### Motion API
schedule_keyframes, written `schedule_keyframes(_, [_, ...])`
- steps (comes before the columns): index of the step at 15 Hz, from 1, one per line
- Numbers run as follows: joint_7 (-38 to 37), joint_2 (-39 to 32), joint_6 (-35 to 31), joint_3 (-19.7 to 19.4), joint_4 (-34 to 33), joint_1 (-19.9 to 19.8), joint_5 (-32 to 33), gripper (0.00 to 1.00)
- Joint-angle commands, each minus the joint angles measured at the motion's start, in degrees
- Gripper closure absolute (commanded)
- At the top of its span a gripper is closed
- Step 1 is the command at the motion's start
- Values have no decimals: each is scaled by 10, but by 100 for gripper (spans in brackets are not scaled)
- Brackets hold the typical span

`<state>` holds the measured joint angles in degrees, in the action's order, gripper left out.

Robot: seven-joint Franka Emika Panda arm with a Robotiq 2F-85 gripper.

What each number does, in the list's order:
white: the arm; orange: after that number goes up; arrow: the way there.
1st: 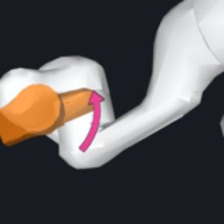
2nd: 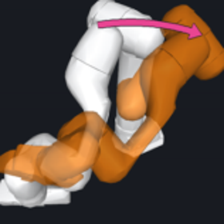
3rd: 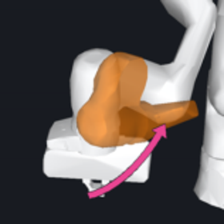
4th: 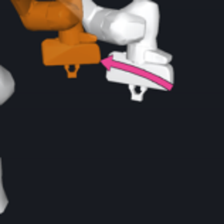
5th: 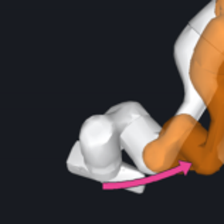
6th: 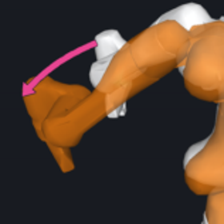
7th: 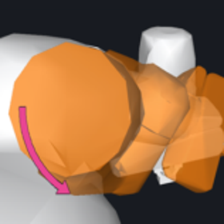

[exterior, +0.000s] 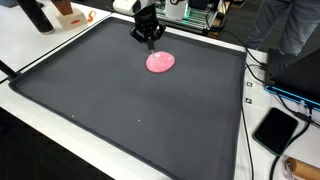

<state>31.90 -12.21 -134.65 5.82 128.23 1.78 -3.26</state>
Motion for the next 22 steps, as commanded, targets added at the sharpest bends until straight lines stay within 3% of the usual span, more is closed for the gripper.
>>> schedule_keyframes(1, [10,-8,-21,4,11,-9,0,97])
schedule_keyframes(12, [10,-21,-24,8,9,-13,-9,97])
schedule_keyframes(22, [-33,18,34,6,-8,0,13,97])
